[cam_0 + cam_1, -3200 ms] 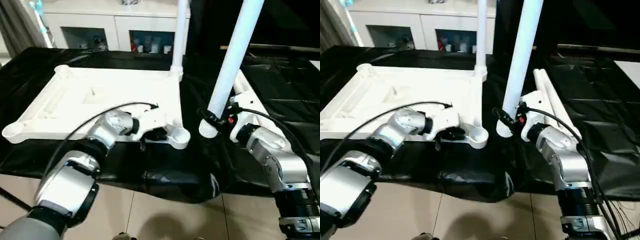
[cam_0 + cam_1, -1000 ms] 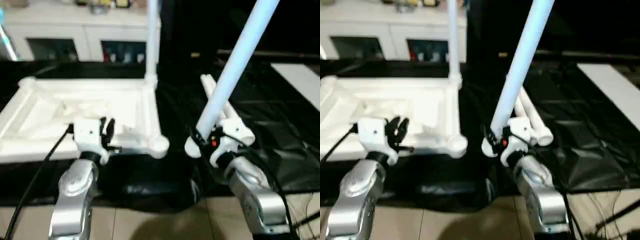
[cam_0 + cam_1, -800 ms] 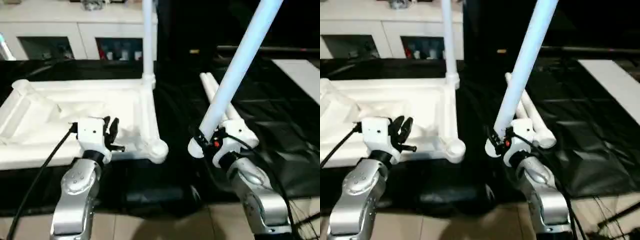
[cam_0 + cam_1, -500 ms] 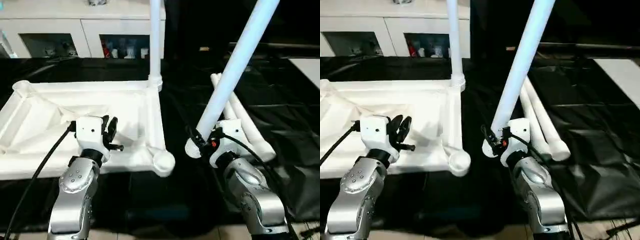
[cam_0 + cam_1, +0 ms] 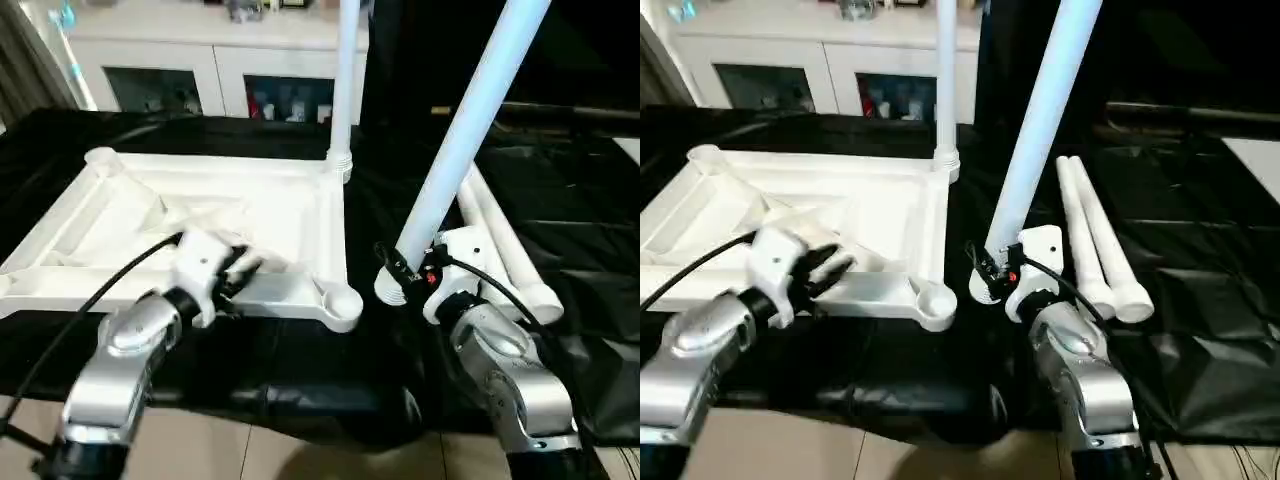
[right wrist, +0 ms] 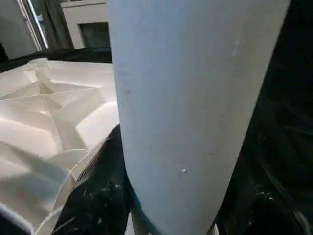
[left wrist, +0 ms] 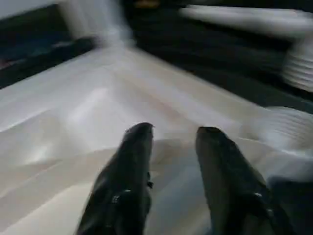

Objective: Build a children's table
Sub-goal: Insert table leg to table base

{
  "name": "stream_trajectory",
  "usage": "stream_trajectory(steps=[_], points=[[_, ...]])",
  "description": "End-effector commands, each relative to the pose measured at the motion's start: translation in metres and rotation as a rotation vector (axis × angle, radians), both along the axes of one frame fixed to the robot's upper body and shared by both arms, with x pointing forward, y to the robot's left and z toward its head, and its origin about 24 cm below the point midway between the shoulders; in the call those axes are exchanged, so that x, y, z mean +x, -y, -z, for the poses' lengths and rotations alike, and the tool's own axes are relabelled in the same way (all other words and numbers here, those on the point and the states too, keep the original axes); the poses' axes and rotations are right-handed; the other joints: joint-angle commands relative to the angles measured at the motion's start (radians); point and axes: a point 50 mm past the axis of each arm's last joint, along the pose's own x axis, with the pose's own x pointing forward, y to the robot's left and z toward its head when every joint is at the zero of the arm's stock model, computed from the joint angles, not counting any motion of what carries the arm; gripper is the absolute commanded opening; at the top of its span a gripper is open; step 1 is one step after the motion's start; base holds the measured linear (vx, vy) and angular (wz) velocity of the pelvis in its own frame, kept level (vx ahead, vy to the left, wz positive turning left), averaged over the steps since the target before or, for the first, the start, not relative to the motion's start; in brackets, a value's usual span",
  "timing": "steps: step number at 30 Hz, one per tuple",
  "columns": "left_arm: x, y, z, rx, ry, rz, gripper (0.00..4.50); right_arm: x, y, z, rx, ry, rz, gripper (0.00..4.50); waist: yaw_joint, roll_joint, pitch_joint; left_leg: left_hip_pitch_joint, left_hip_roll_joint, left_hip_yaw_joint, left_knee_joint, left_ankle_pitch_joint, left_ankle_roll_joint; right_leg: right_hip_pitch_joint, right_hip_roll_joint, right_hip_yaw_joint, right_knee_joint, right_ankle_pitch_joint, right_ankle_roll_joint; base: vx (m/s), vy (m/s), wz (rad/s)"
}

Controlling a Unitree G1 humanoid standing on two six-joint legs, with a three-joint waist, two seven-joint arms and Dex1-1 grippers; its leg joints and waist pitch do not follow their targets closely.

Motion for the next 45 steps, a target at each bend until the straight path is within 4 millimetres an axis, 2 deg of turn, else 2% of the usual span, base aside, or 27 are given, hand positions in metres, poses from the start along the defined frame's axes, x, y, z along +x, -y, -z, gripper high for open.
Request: stream_trajectory(steps=[1, 4, 8, 12, 13, 14, 15, 16, 18, 19, 21, 24, 26, 27, 29, 32, 34, 36, 37, 38, 41, 42, 43, 45], points=[[-0.003, 0.012, 0.002, 0.076, -0.108, 0.244, 2.1, 0.007, 0.008, -0.008, -0.026, 0.043, -0.002, 1.86, -0.002, -0.001, -0.033, -0.004, 0.013, 0.01, -0.092, -0.175, -0.014, 0.028, -0.058, 0.038, -0.102, -0.21, -0.143, -0.097, 0.006, -0.01], [0.003, 0.019, 0.0, 0.16, -0.166, 0.413, 2.26, 0.011, 0.011, -0.012, -0.058, 0.06, -0.038, 1.86, -0.005, 0.0, -0.035, -0.008, 0.01, 0.013, -0.091, -0.16, -0.011, 0.023, -0.056, 0.038, -0.104, -0.211, -0.148, -0.069, -0.001, 0.01], [0.013, 0.02, 0.0, 0.234, -0.191, 0.479, 2.65, 0.013, 0.013, -0.015, -0.08, 0.074, -0.065, 1.86, -0.006, -0.002, -0.042, -0.016, 0.007, 0.016, -0.086, -0.125, -0.004, 0.027, -0.056, 0.038, -0.103, -0.162, -0.159, 0.0, 0.0, 0.0], [0.02, 0.017, 0.003, 0.282, -0.223, 0.486, 2.86, 0.014, 0.014, -0.016, -0.086, 0.08, -0.077, 1.86, -0.009, -0.002, -0.051, -0.029, 0.005, 0.014, -0.081, -0.043, -0.003, 0.037, -0.054, 0.034, -0.087, -0.013, -0.18, 0.0, 0.0, 0.0], [0.032, 0.012, 0.005, 0.347, -0.254, 0.495, 3.0, 0.014, 0.012, -0.019, -0.076, 0.082, -0.128, 1.86, -0.011, -0.007, -0.055, -0.03, -0.001, 0.016, -0.077, -0.013, 0.011, 0.038, -0.047, 0.033, -0.087, 0.056, -0.189, 0.0, 0.0, 0.0], [0.035, 0.01, 0.005, 0.36, -0.264, 0.5, 3.1, 0.013, 0.011, -0.02, -0.071, 0.082, -0.148, 1.86, -0.01, -0.004, -0.059, -0.028, -0.002, 0.017, -0.074, 0.0, 0.016, 0.039, -0.046, 0.033, -0.081, 0.085, -0.194, 0.0, 0.0, 0.0], [0.037, 0.009, 0.006, 0.369, -0.27, 0.505, 3.13, 0.012, 0.011, -0.02, -0.067, 0.08, -0.164, 1.86, -0.008, -0.002, -0.064, -0.031, -0.001, 0.016, -0.07, 0.039, 0.027, 0.039, -0.047, 0.032, -0.075, 0.162, -0.205, 0.0, 0.0, 0.0], [0.041, 0.006, 0.007, 0.391, -0.285, 0.52, 3.14, 0.009, 0.008, -0.019, -0.054, 0.069, -0.21, 1.86, -0.006, -0.003, -0.063, -0.035, -0.001, 0.016, -0.069, 0.056, 0.038, 0.042, -0.048, 0.031, -0.072, 0.209, -0.215, 0.0, 0.0, 0.0], [0.045, 0.004, 0.007, 0.402, -0.29, 0.52, 3.2, 0.007, 0.007, -0.018, -0.055, 0.067, -0.234, 1.86, -0.006, -0.004, -0.062, -0.038, 0.002, 0.015, -0.071, 0.049, 0.039, 0.045, -0.051, 0.029, -0.071, 0.218, -0.224, 0.0, 0.0, 0.0], [0.05, 0.002, 0.006, 0.423, -0.284, 0.508, 2.77, 0.007, 0.006, -0.018, -0.06, 0.069, -0.241, 1.86, -0.006, -0.002, -0.061, -0.038, 0.005, 0.014, -0.072, 0.044, 0.037, 0.045, -0.054, 0.028, -0.072, 0.217, -0.231, 0.0, 0.0, 0.0], [0.053, 0.001, 0.004, 0.431, -0.272, 0.499, 2.86, 0.006, 0.006, -0.018, -0.06, 0.07, -0.242, 1.86, -0.006, 0.0, -0.062, -0.035, 0.007, 0.015, -0.073, 0.036, 0.035, 0.044, -0.054, 0.028, -0.072, 0.214, -0.238, 0.0, 0.0, 0.0], [0.06, 0.002, 0.002, 0.416, -0.268, 0.5, 2.41, 0.006, 0.007, -0.018, -0.06, 0.071, -0.244, 1.86, -0.003, 0.0, -0.062, -0.035, 0.007, 0.016, -0.073, 0.037, 0.033, 0.045, -0.055, 0.028, -0.072, 0.227, -0.247, 0.0, 0.0, 0.0], [0.063, 0.004, 0.002, 0.421, -0.272, 0.511, 2.37, 0.006, 0.007, -0.018, -0.062, 0.07, -0.249, 1.86, 0.001, 0.0, -0.062, -0.031, 0.008, 0.017, -0.073, 0.027, 0.034, 0.043, -0.056, 0.029, -0.074, 0.221, -0.253, 0.0, 0.0, 0.0], [0.065, 0.006, 0.003, 0.43, -0.269, 0.522, 2.34, 0.005, 0.007, -0.018, -0.062, 0.069, -0.252, 1.86, 0.001, -0.002, -0.059, -0.034, 0.008, 0.017, -0.075, 0.023, 0.031, 0.045, -0.057, 0.029, -0.074, 0.216, -0.254, 0.0, 0.0, 0.0], [0.069, 0.007, 0.004, 0.436, -0.27, 0.525, 2.0, 0.005, 0.007, -0.018, -0.064, 0.069, -0.257, 1.86, 0.001, -0.001, -0.06, -0.033, 0.009, 0.016, -0.076, 0.011, 0.026, 0.048, -0.059, 0.029, -0.076, 0.194, -0.248, 0.0, 0.0, 0.0], [0.071, 0.007, 0.006, 0.448, -0.286, 0.532, 1.84, 0.004, 0.007, -0.018, -0.067, 0.068, -0.262, 1.86, 0.0, -0.003, -0.059, -0.034, 0.009, 0.016, -0.078, 0.016, 0.026, 0.048, -0.059, 0.029, -0.078, 0.198, -0.244, 0.0, 0.0, 0.0], [0.072, 0.007, 0.007, 0.453, -0.294, 0.537, 1.54, 0.004, 0.007, -0.018, -0.068, 0.068, -0.263, 1.86, 0.0, -0.002, -0.059, -0.035, 0.01, 0.015, -0.078, 0.011, 0.026, 0.049, -0.061, 0.03, -0.078, 0.198, -0.246, 0.0, 0.0, 0.0], [0.072, 0.006, 0.008, 0.465, -0.31, 0.55, 1.45, 0.003, 0.007, -0.018, -0.07, 0.068, -0.265, 1.86, -0.002, -0.003, -0.058, -0.034, 0.01, 0.016, -0.079, -0.002, 0.023, 0.049, -0.062, 0.031, -0.082, 0.177, -0.244, 0.0, 0.0, 0.0], [0.073, 0.005, 0.01, 0.471, -0.336, 0.563, 1.43, 0.002, 0.008, -0.018, -0.073, 0.067, -0.265, 1.86, -0.001, 0.001, -0.057, -0.033, 0.01, 0.016, -0.079, 0.001, 0.022, 0.047, -0.062, 0.031, -0.083, 0.172, -0.245, 0.0, 0.0, 0.0], [0.073, 0.004, 0.011, 0.471, -0.341, 0.565, 1.37, 0.002, 0.008, -0.018, -0.074, 0.067, -0.264, 1.86, -0.002, 0.0, -0.056, -0.033, 0.011, 0.017, -0.08, -0.001, 0.021, 0.047, -0.061, 0.031, -0.083, 0.17, -0.245, 0.0, 0.0, 0.0], [0.075, 0.003, 0.009, 0.478, -0.333, 0.559, 1.01, 0.002, 0.01, -0.018, -0.077, 0.068, -0.258, 1.86, -0.001, -0.002, -0.057, -0.033, 0.013, 0.016, -0.08, 0.002, 0.021, 0.049, -0.063, 0.032, -0.082, 0.187, -0.25, 0.0, 0.0, 0.0], [0.076, 0.003, 0.009, 0.476, -0.333, 0.558, 1.01, 0.002, 0.01, -0.018, -0.077, 0.069, -0.256, 1.86, 0.0, 0.005, -0.058, -0.033, 0.012, 0.015, -0.08, 0.005, 0.02, 0.049, -0.063, 0.032, -0.08, 0.193, -0.251, 0.0, 0.0, 0.0], [0.076, 0.003, 0.009, 0.476, -0.333, 0.558, 0.91, 0.002, 0.01, -0.018, -0.077, 0.069, -0.256, 1.86, -0.001, 0.0, -0.058, -0.032, 0.013, 0.016, -0.08, 0.001, 0.02, 0.049, -0.063, 0.032, -0.081, 0.197, -0.255, 0.0, 0.0, 0.0], [0.076, 0.002, 0.008, 0.476, -0.335, 0.561, 0.76, 0.002, 0.01, -0.018, -0.077, 0.068, -0.255, 1.86, -0.001, 0.001, -0.057, -0.033, 0.012, 0.016, -0.081, -0.002, 0.019, 0.049, -0.063, 0.032, -0.082, 0.194, -0.257, 0.0, 0.0, 0.0]])
